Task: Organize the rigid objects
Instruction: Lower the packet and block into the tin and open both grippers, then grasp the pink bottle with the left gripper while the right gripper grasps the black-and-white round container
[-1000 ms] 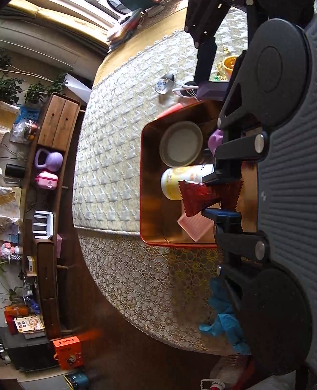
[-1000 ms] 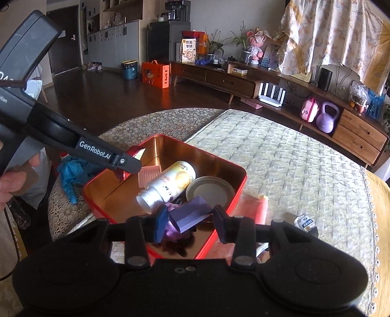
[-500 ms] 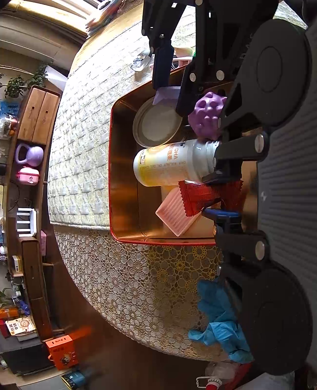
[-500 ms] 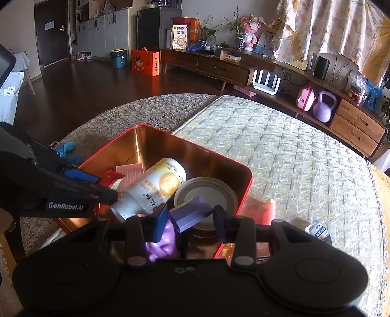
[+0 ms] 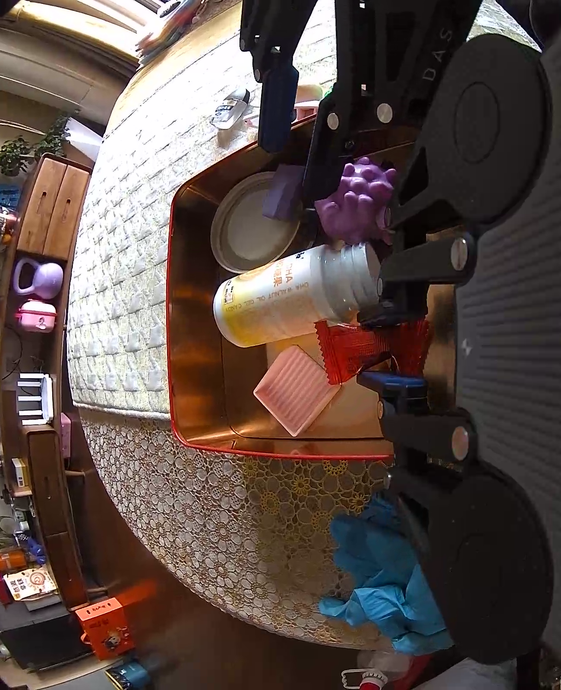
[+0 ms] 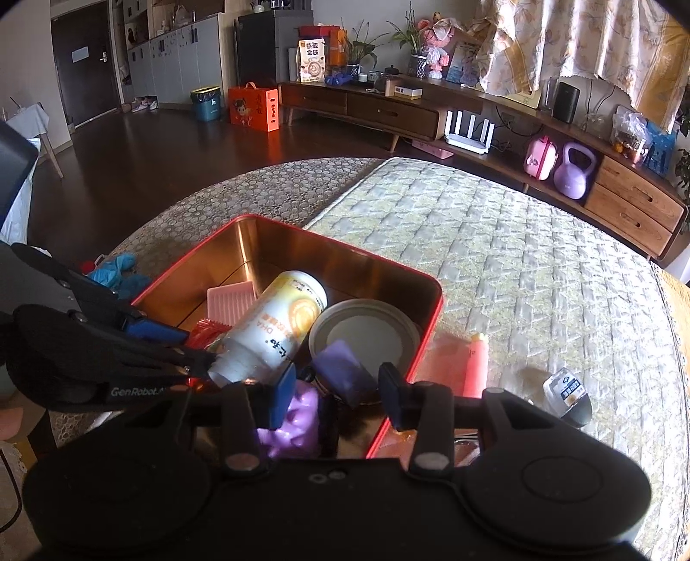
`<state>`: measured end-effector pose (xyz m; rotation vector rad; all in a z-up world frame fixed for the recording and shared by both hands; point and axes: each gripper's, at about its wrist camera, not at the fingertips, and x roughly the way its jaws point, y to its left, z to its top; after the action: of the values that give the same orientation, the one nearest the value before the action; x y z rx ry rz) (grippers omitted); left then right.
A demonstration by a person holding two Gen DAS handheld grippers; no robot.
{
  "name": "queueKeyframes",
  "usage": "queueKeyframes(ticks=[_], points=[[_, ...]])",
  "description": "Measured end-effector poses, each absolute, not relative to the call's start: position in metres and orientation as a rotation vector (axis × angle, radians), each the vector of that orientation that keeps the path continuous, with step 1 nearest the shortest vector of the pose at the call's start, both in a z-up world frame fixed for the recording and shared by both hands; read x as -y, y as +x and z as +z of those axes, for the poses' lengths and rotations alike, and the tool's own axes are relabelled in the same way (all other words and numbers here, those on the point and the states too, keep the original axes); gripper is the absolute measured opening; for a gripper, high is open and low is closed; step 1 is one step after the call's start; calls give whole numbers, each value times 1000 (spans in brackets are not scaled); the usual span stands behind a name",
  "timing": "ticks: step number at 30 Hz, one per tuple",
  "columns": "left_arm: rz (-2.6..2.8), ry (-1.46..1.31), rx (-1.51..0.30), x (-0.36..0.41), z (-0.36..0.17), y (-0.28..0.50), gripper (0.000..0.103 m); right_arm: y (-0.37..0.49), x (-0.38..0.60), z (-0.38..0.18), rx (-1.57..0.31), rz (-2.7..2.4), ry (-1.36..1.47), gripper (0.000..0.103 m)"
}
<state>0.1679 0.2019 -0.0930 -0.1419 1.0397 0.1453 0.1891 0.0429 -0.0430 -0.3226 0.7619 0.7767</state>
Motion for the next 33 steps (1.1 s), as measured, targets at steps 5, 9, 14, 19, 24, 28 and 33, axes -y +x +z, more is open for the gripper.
queueKeyframes(ticks=[5,9,14,19,24,28,33], points=[[156,-150,-1032,-201,-88,162,30,181,-38,-36,-761,787,-312,49],[150,-154,-1019,-199,-82,157,31,173,-32,-28,-760,791,-280,58],[133,-151,-991,-191,-71,149,48,162,-19,-10,-740,803,-251,64],[143,-112,-926,-182,-54,140,77,158,10,15,-698,784,-218,80],[122,-118,-900,-172,-41,136,77,166,52,35,-670,735,-191,91],[101,-113,-884,-160,-35,138,81,180,84,44,-666,665,-155,99],[74,-114,-869,-144,-30,144,82,196,114,45,-682,606,-97,103]])
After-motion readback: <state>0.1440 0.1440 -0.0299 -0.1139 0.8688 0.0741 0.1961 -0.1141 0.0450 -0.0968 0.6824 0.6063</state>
